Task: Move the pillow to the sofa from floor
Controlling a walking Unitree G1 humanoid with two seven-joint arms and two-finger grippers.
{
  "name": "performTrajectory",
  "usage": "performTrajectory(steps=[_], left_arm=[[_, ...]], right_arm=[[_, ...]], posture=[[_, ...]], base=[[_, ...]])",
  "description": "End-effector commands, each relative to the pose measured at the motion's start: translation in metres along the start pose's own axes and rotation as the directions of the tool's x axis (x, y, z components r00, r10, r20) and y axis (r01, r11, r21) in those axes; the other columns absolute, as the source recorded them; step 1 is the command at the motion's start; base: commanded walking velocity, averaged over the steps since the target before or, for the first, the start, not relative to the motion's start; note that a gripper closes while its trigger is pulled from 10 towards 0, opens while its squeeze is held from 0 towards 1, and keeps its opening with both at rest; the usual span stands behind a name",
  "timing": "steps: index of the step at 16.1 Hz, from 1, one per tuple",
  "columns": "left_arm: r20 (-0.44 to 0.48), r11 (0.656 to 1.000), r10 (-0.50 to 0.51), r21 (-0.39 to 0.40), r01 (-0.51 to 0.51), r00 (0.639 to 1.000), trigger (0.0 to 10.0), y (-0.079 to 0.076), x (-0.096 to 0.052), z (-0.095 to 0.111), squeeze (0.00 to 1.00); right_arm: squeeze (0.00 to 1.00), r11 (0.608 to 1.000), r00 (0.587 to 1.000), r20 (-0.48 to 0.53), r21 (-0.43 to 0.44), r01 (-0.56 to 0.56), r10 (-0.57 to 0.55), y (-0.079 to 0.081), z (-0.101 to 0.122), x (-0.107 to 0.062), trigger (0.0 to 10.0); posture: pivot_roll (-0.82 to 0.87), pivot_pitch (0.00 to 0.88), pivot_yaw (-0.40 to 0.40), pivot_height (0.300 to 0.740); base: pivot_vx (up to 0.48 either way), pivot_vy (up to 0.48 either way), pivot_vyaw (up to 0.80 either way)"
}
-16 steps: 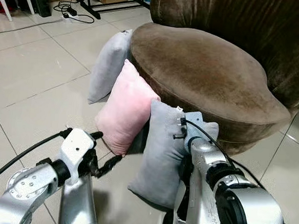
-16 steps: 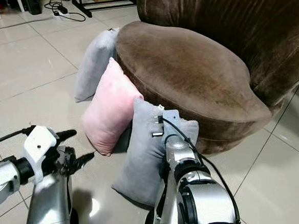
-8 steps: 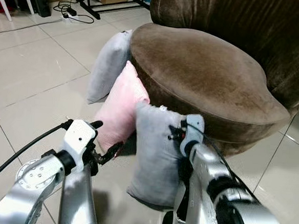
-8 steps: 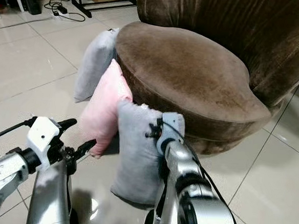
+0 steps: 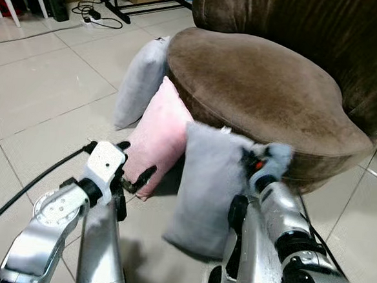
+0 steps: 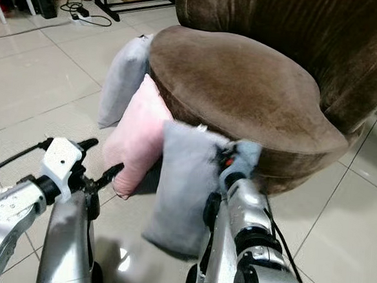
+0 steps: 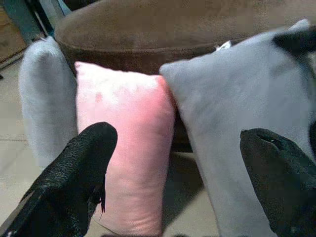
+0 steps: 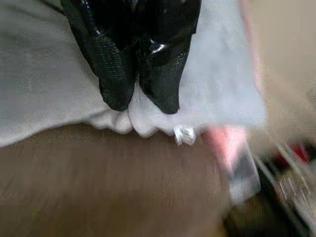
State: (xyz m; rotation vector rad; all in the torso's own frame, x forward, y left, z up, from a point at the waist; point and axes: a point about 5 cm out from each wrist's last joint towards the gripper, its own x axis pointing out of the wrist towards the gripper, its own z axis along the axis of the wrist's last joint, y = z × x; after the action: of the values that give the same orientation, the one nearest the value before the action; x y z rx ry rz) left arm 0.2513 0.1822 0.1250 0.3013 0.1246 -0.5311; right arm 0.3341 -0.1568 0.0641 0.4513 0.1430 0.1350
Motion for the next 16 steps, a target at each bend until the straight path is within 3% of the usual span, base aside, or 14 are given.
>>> performTrajectory(steps=[1, 4, 8, 9, 11, 13, 14, 16], left_arm=[[0.004, 1.0, 0.008, 0.007, -0.008, 1.0, 10.0, 0.001, 0.001, 0.0, 0.0], [0.011, 1.0, 0.011, 0.0, -0.011, 1.0, 10.0, -0.001, 0.003, -0.002, 0.0], [0.013, 1.0, -0.004, -0.002, 0.004, 1.0, 10.0, -0.005, 0.005, -0.005, 0.0], [0.018, 1.0, -0.006, 0.007, 0.006, 1.0, 10.0, -0.004, 0.006, -0.005, 0.0], [0.034, 1.0, 0.012, 0.022, -0.013, 0.999, 10.0, 0.0, 0.007, 0.0, 0.0], [0.049, 0.999, 0.031, 0.028, -0.033, 0.998, 10.0, 0.003, 0.008, 0.003, 0.0], [0.07, 0.996, 0.075, 0.035, -0.078, 0.995, 10.0, 0.008, 0.009, 0.009, 0.0], [0.11, 0.988, 0.144, 0.04, -0.149, 0.983, 10.0, 0.016, 0.007, 0.02, 0.0]], right_arm=[[0.0, 0.995, 0.979, 0.2, 0.085, -0.054, 0.036, -0.002, 0.044, 0.001, 0.0], [0.0, 0.97, 0.945, 0.304, 0.171, -0.175, 0.117, -0.001, 0.074, -0.02, 0.0], [0.0, 0.953, 0.925, 0.289, 0.1, -0.287, 0.248, 0.017, 0.083, -0.049, 0.0], [0.0, 0.943, 0.911, 0.302, 0.088, -0.32, 0.281, 0.026, 0.095, -0.061, 0.0], [0.0, 0.921, 0.833, 0.447, 0.048, -0.387, 0.327, 0.048, 0.149, -0.065, 0.0], [0.0, 0.927, 0.794, 0.523, 0.02, -0.374, 0.309, 0.057, 0.179, -0.065, 0.0], [0.0, 0.95, 0.769, 0.584, -0.011, -0.312, 0.26, 0.06, 0.202, -0.064, 0.0], [0.0, 0.975, 0.735, 0.652, -0.027, -0.222, 0.185, 0.065, 0.227, -0.064, 0.0]], posture=[[-0.01, 0.0, -0.029, 0.357], [-0.03, 0.0, -0.017, 0.357], [-0.05, 0.0, -0.008, 0.357], [-0.05, 0.0, -0.006, 0.357], [-0.05, 0.0, 0.001, 0.357], [-0.05, 0.0, 0.0, 0.357], [-0.05, 0.0, -0.002, 0.357], [-0.04, 0.0, -0.008, 0.357]], base=[[0.0, 0.0, 0.0], [0.0, 0.0, 0.0], [0.0, 0.0, 0.0], [0.0, 0.0, 0.0], [0.0, 0.0, 0.0], [0.0, 0.0, 0.0], [0.0, 0.0, 0.0], [0.0, 0.0, 0.0]])
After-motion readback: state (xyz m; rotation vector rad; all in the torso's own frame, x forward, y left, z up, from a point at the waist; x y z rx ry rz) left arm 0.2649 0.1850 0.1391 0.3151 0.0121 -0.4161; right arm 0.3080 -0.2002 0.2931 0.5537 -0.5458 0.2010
